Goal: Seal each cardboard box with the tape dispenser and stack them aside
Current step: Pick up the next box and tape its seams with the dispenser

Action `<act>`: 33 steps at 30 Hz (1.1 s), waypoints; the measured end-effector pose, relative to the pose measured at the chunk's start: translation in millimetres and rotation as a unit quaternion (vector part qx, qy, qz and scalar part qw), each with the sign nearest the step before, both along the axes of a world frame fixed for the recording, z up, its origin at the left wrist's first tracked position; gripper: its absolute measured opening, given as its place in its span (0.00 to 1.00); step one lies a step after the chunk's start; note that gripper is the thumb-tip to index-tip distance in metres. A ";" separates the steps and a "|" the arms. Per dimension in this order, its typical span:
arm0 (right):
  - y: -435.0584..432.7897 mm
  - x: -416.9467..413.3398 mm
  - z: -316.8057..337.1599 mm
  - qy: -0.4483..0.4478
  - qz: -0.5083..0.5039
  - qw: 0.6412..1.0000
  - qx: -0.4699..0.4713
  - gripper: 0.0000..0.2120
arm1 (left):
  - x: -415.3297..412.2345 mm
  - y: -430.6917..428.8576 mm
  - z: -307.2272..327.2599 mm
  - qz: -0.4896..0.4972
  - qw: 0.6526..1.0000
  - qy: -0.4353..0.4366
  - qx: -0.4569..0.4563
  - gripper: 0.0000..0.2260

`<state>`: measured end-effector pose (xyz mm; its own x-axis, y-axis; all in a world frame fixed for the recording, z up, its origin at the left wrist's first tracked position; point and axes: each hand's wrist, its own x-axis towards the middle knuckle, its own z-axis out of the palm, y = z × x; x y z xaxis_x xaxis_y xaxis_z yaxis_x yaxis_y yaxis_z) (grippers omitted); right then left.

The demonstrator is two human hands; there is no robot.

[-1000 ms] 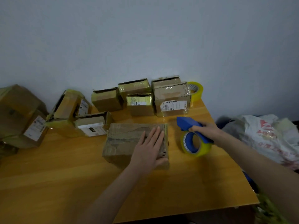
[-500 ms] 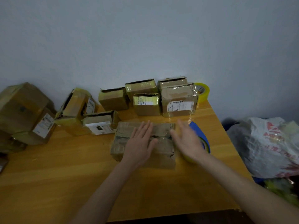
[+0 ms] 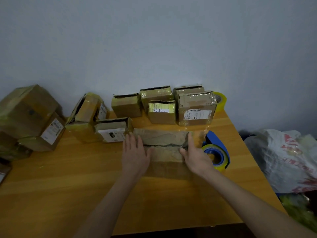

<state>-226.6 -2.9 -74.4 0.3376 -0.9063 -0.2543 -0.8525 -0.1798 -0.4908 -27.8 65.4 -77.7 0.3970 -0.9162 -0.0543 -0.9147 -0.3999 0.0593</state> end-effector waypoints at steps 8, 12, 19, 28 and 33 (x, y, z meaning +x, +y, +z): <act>-21.9 26.0 8.7 0.091 -0.089 0.992 -0.005 0.49 | 7.7 -22.5 7.9 0.134 0.982 0.131 0.003 0.52; -23.5 25.3 2.3 0.076 -0.097 0.992 -0.013 0.38 | 12.2 -23.4 0.8 0.142 0.974 0.162 -0.070 0.40; -35.8 8.8 14.4 0.076 0.002 0.996 -0.051 0.48 | 23.8 5.5 2.1 -0.078 0.983 0.104 -0.133 0.42; -52.5 19.7 8.5 0.044 0.150 0.984 -0.082 0.26 | 9.2 10.3 -15.3 -0.207 0.976 -0.070 -0.010 0.31; -46.8 19.1 14.5 0.088 0.138 0.981 -0.099 0.28 | 17.7 1.3 -13.8 -0.226 0.970 -0.092 0.011 0.29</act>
